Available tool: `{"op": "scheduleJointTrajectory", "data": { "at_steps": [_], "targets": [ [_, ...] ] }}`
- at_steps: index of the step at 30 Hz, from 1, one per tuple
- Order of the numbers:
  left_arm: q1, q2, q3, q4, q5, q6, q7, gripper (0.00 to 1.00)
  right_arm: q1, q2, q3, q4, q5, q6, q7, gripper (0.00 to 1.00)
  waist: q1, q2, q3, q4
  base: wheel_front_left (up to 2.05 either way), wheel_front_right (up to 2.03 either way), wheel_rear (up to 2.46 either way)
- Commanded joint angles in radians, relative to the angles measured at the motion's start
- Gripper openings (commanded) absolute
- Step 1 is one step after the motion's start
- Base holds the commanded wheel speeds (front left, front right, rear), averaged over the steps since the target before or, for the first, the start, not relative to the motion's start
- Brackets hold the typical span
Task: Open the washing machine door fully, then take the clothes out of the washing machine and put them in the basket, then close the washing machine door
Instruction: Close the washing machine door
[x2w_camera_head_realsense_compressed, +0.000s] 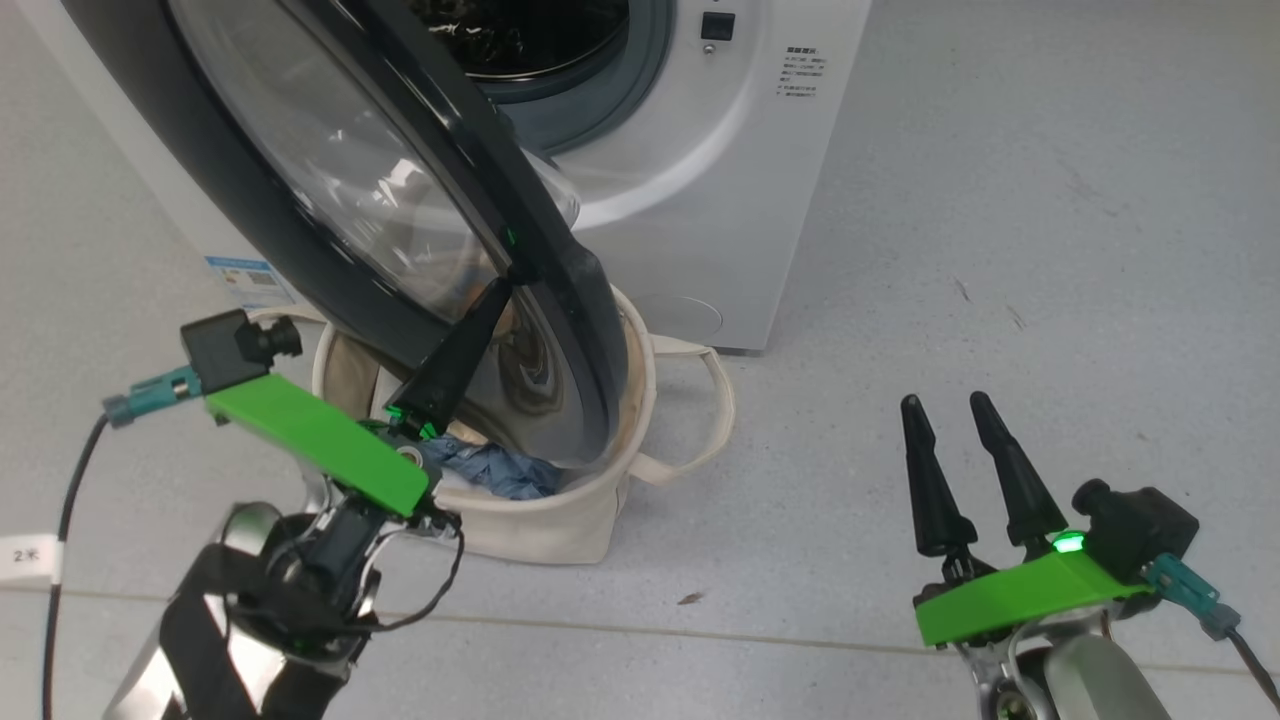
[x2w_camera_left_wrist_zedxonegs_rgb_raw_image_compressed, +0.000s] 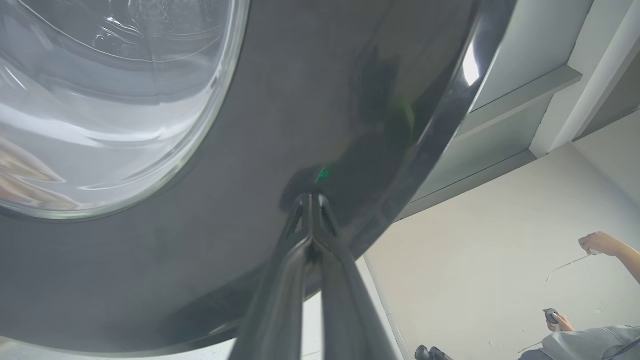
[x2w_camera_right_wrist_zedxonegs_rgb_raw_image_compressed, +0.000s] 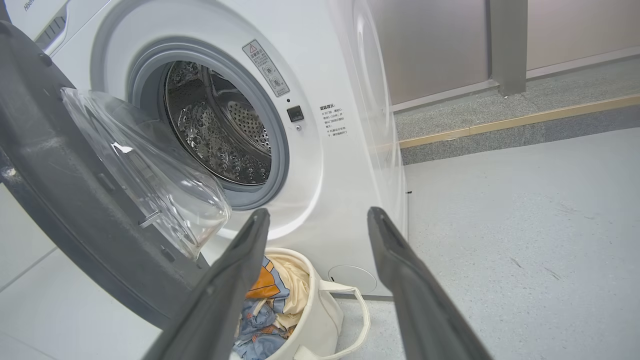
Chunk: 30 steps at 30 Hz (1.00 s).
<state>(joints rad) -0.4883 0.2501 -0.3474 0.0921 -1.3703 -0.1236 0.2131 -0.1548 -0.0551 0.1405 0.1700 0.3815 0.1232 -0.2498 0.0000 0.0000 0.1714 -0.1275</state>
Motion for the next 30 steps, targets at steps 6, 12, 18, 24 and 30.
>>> {"op": "scheduleJointTrajectory", "data": {
  "at_steps": [6,12,18,24,30],
  "targets": [
    [-0.08,0.015,-0.027,0.033,-0.023,-0.007,-0.087,0.0,-0.016,0.005,0.033,-0.034,0.005,0.008,-0.012,1.0,0.0,0.0,0.015,-0.004,0.0,0.0,0.0],
    [-0.13,0.024,-0.079,0.075,-0.032,-0.007,-0.124,0.0,-0.043,0.005,0.043,-0.042,-0.002,0.008,-0.012,1.0,0.0,0.0,0.05,-0.015,0.0,0.0,0.0],
    [-0.133,0.056,-0.124,0.102,-0.056,-0.007,-0.168,0.0,-0.058,0.005,0.037,-0.073,0.023,0.008,-0.012,1.0,0.0,0.0,0.079,-0.022,0.0,0.0,0.0],
    [-0.076,0.134,-0.2,0.145,0.056,-0.007,-0.269,0.0,-0.053,0.005,0.038,-0.13,0.041,0.008,-0.012,1.0,0.0,0.0,0.06,-0.001,0.0,0.0,0.0],
    [-0.04,0.177,-0.279,0.255,0.264,0.01,-0.417,0.0,-0.028,0.005,0.046,-0.154,0.034,0.008,-0.012,1.0,0.0,0.0,0.017,0.05,0.0,0.0,0.0]
  ]
}}
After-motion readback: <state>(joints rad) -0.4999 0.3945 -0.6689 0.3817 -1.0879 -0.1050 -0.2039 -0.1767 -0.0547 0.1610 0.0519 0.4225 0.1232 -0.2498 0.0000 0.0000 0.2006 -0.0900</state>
